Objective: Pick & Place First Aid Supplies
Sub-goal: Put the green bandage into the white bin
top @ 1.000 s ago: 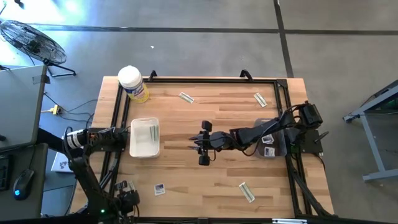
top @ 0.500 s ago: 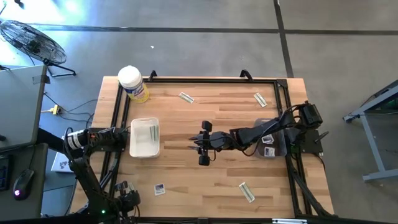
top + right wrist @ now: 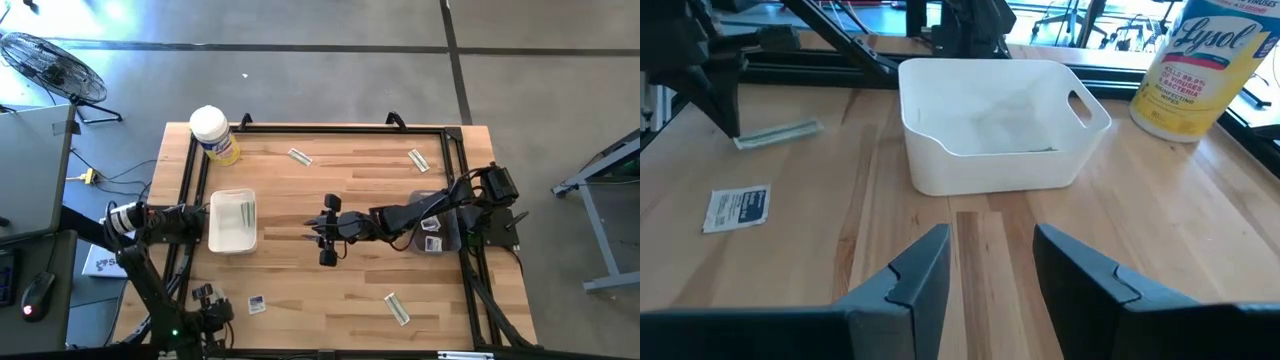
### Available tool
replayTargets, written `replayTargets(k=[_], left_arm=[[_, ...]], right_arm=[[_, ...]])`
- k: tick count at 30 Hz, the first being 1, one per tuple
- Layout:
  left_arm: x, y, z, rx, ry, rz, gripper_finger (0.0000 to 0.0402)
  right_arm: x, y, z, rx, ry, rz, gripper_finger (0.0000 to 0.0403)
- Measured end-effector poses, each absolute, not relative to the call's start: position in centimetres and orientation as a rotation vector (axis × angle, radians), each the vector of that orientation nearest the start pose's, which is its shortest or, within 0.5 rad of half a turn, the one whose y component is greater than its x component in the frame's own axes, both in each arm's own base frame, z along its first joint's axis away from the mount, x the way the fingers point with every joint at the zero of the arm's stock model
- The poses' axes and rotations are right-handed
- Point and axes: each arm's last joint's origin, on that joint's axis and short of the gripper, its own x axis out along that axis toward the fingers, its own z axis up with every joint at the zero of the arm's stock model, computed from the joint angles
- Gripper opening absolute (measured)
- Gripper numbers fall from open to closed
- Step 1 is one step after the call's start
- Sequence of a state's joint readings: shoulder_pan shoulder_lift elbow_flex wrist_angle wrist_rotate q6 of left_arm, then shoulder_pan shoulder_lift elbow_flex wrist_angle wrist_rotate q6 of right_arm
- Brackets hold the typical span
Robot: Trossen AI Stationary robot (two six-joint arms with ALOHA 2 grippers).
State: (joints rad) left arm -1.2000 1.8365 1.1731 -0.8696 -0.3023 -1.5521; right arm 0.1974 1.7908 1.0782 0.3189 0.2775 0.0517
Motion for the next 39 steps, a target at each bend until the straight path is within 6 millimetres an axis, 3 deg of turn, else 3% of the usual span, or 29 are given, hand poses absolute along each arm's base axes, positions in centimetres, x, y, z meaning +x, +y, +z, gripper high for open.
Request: replayTargets(k=[8,14,21,25,35,39], left_arm=[[14.7,-27.8,18.7,-0.159,1.276,0.148,0.0],[16.8,-23.7,21.1,0.03,1.428,0.055,0.0],[18.5,-19.4,24.6,0.049,1.5,-0.072,0.0],[18.8,-17.6,27.0,0.106,1.512,-0.06,0.0],[18.5,-16.0,31.3,0.24,1.511,0.033,0.0],[18.8,-16.1,33.1,0.263,1.422,0.012,0.0]], right_arm=[[38.4,6.9,20.9,-0.016,0.387,-0.095,0.014],[38.4,6.9,20.9,-0.014,0.388,-0.093,0.014],[38.4,7.1,20.9,-0.018,0.388,-0.089,0.014],[38.3,7.1,20.8,-0.017,0.394,-0.091,0.014],[38.2,7.1,20.5,0.024,0.422,-0.103,0.014],[38.2,7.1,20.5,0.025,0.425,-0.102,0.014]])
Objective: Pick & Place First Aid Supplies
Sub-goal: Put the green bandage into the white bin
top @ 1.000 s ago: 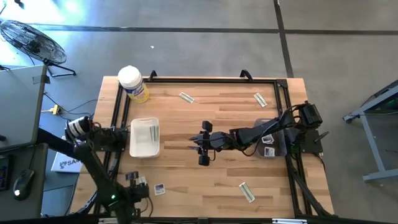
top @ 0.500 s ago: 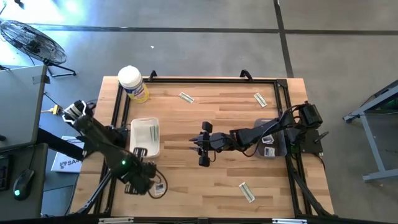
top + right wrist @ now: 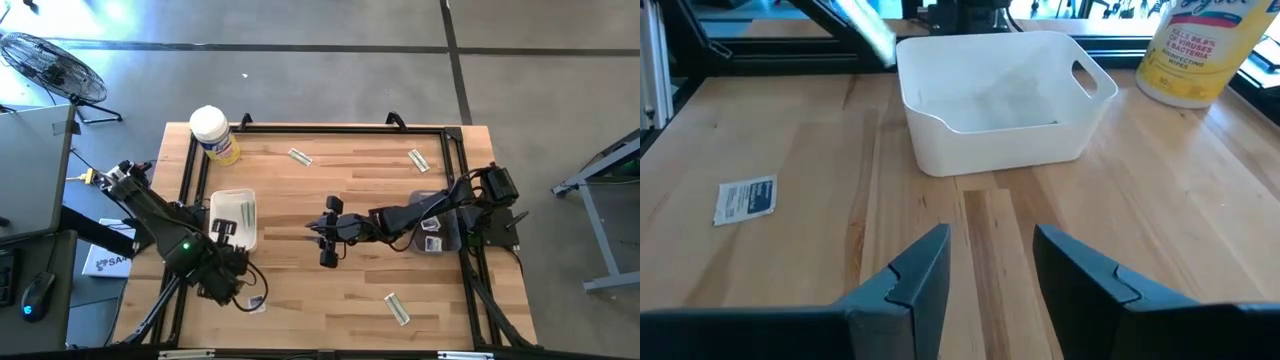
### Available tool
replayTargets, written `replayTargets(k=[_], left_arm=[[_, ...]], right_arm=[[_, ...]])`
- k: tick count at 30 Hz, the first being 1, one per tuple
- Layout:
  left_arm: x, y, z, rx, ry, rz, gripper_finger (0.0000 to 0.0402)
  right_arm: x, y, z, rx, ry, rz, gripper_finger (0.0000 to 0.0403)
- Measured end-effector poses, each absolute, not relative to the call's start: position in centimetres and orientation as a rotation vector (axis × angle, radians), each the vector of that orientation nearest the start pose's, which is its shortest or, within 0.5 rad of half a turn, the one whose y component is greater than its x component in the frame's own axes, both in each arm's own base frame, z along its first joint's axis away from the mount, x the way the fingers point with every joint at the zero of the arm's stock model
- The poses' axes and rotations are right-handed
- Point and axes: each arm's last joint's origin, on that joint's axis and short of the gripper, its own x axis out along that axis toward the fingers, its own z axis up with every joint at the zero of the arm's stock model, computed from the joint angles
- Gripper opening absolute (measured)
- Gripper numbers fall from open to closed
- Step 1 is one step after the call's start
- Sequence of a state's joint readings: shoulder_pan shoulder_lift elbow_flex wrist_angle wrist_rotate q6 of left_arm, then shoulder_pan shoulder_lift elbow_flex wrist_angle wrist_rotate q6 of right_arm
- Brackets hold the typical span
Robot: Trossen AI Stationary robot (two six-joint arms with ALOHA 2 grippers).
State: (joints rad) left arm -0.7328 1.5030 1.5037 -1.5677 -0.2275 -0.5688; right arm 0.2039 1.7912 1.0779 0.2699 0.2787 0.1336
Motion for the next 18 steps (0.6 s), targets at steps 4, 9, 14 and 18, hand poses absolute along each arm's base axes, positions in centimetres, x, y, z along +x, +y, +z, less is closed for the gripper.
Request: replayTargets(k=[4,9,14,18], left_arm=[[19.3,-15.3,33.3,0.365,1.376,0.027,0.0],[20.4,-13.3,31.5,0.443,1.44,0.086,0.0],[21.1,-11.0,29.2,0.546,1.512,0.155,0.0],[21.6,-9.2,27.1,0.615,1.566,0.175,0.0]], right_arm=[[38.2,7.1,20.5,0.026,0.425,-0.102,0.014],[38.1,7.4,20.5,0.023,0.428,-0.094,0.014],[38.1,7.7,20.5,0.019,0.428,-0.086,0.014],[38.1,7.6,20.5,0.019,0.428,-0.089,0.014]])
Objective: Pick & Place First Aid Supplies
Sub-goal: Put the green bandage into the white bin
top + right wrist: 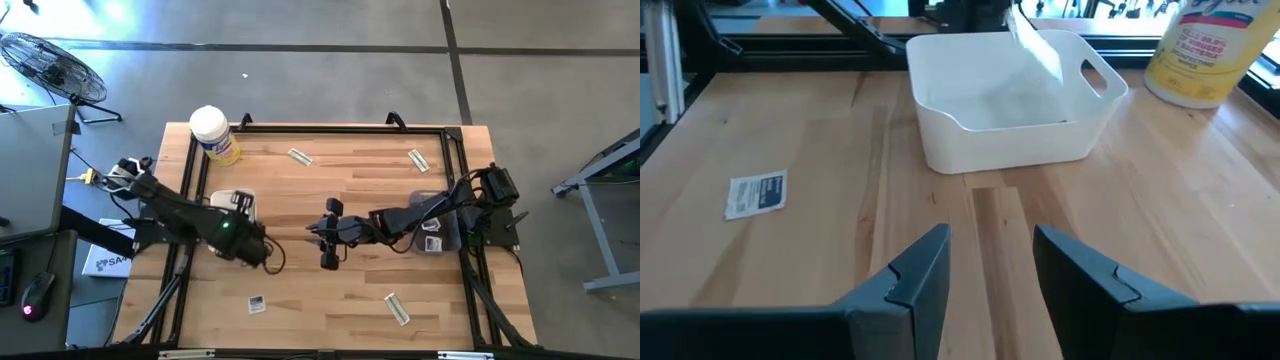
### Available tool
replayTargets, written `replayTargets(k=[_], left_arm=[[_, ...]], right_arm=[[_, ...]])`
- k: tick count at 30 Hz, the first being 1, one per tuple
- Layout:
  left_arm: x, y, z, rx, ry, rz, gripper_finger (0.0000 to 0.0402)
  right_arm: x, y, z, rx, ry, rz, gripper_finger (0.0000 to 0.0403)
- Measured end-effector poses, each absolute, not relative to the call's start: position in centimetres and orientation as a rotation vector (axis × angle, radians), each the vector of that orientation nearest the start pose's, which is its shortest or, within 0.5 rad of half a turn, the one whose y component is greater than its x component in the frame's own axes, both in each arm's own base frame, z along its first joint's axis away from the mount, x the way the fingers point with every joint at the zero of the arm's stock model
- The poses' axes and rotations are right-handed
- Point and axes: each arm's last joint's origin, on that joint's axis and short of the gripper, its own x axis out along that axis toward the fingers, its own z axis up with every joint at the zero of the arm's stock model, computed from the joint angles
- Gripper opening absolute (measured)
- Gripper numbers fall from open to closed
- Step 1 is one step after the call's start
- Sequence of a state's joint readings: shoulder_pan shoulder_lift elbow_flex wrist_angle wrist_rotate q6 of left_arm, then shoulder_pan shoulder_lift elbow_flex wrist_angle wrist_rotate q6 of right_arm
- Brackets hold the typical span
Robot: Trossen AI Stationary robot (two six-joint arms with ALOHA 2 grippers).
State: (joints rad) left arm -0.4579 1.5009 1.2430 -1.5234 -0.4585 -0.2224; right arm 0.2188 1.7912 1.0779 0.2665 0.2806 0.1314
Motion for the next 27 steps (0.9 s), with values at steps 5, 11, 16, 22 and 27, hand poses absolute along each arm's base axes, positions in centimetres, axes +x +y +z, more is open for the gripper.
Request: replayTargets(k=[5,11,16,22,27], left_arm=[[22.0,-7.8,23.7,0.682,1.59,0.119,0.0],[21.6,-6.7,20.7,0.82,1.611,0.053,0.0],[21.5,-6.5,19.4,0.863,1.6,0.019,0.0],[21.8,-6.7,19.1,0.852,1.563,-0.005,0.0],[21.8,-6.7,19.0,0.825,1.562,-0.014,0.0]], right_arm=[[38.1,7.6,20.5,0.019,0.428,-0.089,0.014],[38.1,7.6,20.5,0.018,0.428,-0.089,0.014],[38.1,7.6,20.5,0.019,0.428,-0.091,0.014],[38.1,7.6,20.5,0.019,0.428,-0.091,0.014],[38.1,7.6,20.5,0.019,0.428,-0.091,0.014]])
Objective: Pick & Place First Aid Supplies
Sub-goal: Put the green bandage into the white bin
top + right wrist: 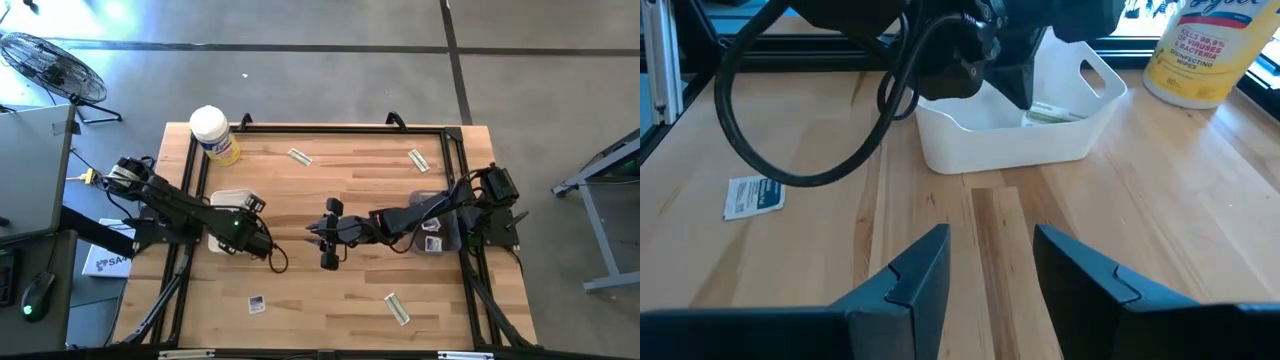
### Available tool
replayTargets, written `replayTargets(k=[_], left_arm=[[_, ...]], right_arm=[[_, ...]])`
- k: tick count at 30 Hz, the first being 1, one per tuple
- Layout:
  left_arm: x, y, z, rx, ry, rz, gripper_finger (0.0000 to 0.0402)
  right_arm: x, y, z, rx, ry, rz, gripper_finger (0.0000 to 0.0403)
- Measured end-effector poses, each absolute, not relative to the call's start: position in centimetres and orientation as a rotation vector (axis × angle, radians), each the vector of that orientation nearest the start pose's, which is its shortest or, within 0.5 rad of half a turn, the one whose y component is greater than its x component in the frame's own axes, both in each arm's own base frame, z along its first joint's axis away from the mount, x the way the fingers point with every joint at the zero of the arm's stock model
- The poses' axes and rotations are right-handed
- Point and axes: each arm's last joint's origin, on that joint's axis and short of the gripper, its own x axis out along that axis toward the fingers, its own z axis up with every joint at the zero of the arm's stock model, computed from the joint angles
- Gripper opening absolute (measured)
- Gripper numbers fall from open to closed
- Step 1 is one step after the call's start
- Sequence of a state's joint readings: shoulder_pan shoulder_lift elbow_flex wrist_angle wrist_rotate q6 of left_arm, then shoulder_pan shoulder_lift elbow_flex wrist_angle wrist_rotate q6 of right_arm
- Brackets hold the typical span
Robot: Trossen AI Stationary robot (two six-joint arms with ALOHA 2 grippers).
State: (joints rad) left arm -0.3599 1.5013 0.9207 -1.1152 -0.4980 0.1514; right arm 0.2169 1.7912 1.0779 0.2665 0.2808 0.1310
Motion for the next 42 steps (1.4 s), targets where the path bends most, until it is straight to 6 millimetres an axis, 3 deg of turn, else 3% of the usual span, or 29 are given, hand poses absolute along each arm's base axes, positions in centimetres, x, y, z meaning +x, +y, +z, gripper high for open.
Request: replayTargets(k=[11,23,28,32,37,42], left_arm=[[21.9,-7.0,18.9,0.697,1.566,-0.034,0.0006],[21.5,-6.9,19.1,0.651,1.601,0.021,0.0085],[22.1,-7.2,21.4,0.608,1.612,0.031,0.009],[23.0,-7.3,24.5,0.582,1.491,0.089,0.009],[24.7,-5.9,27.0,0.45,1.275,0.207,0.009],[27.4,-2.9,28.1,0.296,1.062,0.289,0.009]], right_arm=[[38.1,7.6,20.5,0.019,0.428,-0.089,0.014],[38.2,7.3,20.4,0.082,0.436,-0.058,0.014],[38.2,7.2,20.4,0.079,0.436,-0.064,0.014],[38.0,7.1,20.4,0.075,0.458,-0.073,0.014],[34.9,6.5,22.8,0.04,0.575,-0.275,0.014],[31.0,7.0,25.4,0.04,0.627,-0.454,0.014]])
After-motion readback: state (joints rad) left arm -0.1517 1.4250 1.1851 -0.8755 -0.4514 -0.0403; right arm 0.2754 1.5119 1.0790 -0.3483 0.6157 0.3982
